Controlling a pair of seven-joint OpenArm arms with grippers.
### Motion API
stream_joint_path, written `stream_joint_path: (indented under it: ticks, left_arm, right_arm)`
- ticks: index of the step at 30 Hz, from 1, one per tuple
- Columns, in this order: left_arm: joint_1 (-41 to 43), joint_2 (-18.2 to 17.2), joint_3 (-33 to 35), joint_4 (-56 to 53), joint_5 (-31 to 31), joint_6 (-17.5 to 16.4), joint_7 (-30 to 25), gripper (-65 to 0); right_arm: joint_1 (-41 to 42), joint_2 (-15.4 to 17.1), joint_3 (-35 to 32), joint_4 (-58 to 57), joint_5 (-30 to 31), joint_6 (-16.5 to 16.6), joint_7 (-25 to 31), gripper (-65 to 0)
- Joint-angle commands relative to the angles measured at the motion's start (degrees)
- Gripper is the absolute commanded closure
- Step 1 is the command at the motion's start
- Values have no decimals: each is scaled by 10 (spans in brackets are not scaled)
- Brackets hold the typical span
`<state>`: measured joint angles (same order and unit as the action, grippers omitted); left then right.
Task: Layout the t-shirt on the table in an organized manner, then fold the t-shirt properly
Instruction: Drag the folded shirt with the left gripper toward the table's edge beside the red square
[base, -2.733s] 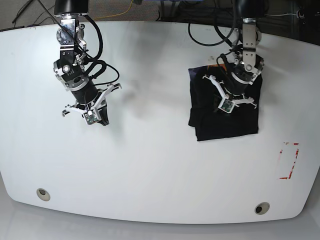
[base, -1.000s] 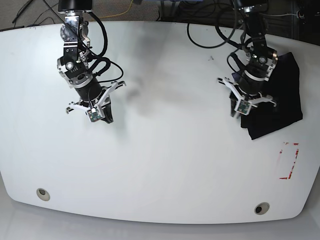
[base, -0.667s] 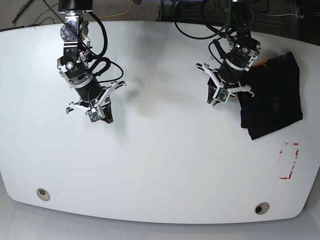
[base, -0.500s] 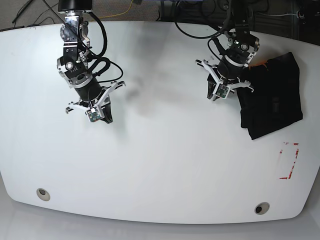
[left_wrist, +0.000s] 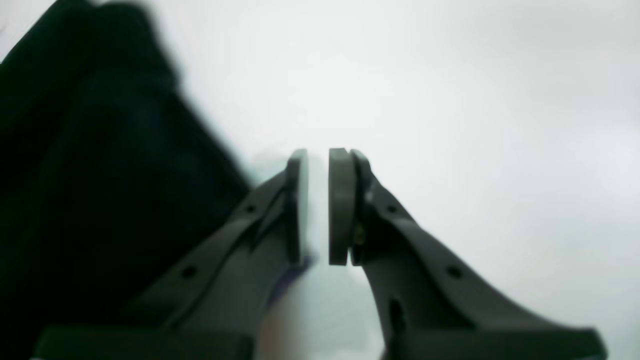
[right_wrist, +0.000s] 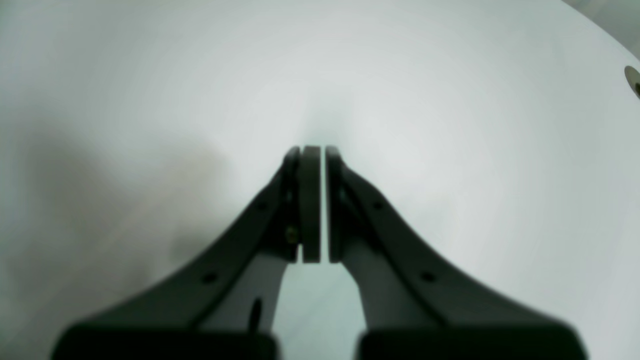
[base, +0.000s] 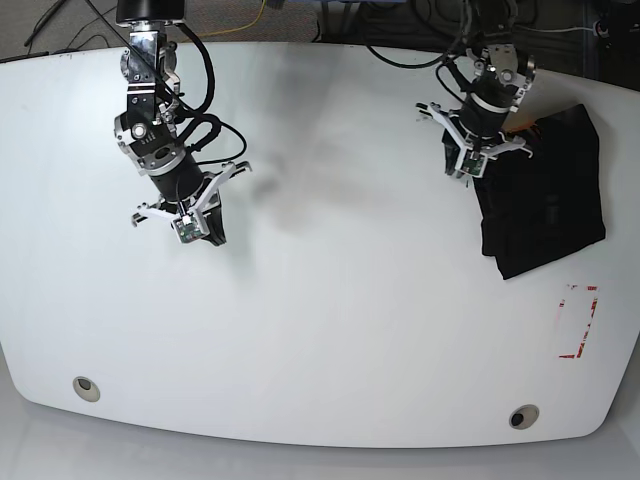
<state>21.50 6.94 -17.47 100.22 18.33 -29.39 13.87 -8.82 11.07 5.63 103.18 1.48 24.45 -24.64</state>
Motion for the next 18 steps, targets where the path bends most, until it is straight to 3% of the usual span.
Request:
stream_joint_path:
  ticks: [1,8,18]
  left_arm:
    - [-2,-1,-15,9,-6,2,-13,-61]
    - [-1,-22,-49,9,-7,2,-13,-61]
    - [-4,-24,-119,9,-8,2,-13,-61]
  right_arm:
    - [5,3,2,11,4,-1,12,-19]
    - [-3,3,2,13,4,-1,13,-19]
    - [-7,3,2,14,4,-1,14,-19]
